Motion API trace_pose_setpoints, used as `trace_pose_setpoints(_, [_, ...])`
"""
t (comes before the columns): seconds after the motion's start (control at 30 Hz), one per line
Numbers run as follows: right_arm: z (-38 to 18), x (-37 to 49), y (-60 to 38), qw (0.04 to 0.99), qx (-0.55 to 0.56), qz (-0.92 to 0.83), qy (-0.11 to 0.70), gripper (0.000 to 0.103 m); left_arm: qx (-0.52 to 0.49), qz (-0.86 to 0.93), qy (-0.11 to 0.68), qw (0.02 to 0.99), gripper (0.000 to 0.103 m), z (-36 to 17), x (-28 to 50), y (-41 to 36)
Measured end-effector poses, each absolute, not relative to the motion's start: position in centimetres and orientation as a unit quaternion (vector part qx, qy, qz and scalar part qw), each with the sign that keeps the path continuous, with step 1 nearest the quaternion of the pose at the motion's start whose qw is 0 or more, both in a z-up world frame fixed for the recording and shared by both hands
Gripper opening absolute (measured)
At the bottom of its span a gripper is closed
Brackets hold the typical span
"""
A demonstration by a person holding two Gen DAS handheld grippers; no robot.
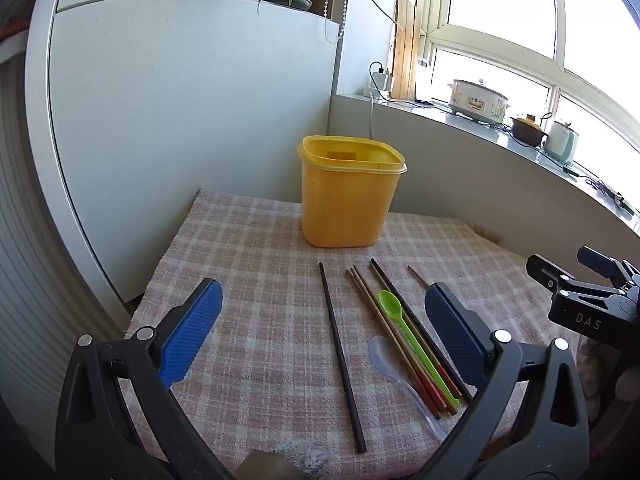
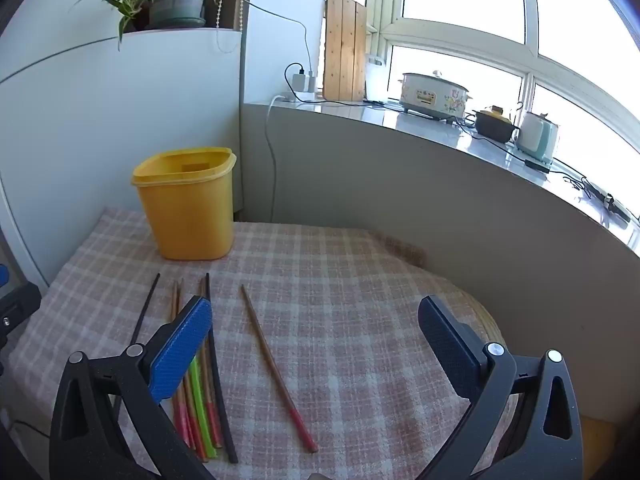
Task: Organize utensils
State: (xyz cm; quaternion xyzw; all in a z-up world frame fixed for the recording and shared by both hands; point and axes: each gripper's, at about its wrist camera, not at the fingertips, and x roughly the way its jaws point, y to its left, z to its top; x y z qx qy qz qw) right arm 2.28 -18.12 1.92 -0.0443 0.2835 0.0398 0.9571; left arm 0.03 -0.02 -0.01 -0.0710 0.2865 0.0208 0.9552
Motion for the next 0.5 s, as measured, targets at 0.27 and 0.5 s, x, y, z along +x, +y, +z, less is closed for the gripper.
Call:
trace_pose_setpoints(0.27, [2.0, 2.2, -17.9, 0.957, -0.048, 0.037, 0.284, 0.102, -0.071, 0.020, 0.283, 0.956, 0.103, 0.0, 0.0, -0.1])
trace_pose_setpoints(0.5, [2.2, 2.1, -18.2, 0.958, -0.042, 0.038, 0.281, 0.102, -0.072, 0.021, 0.282, 0.957, 0.103, 0.2, 0.0, 0.1])
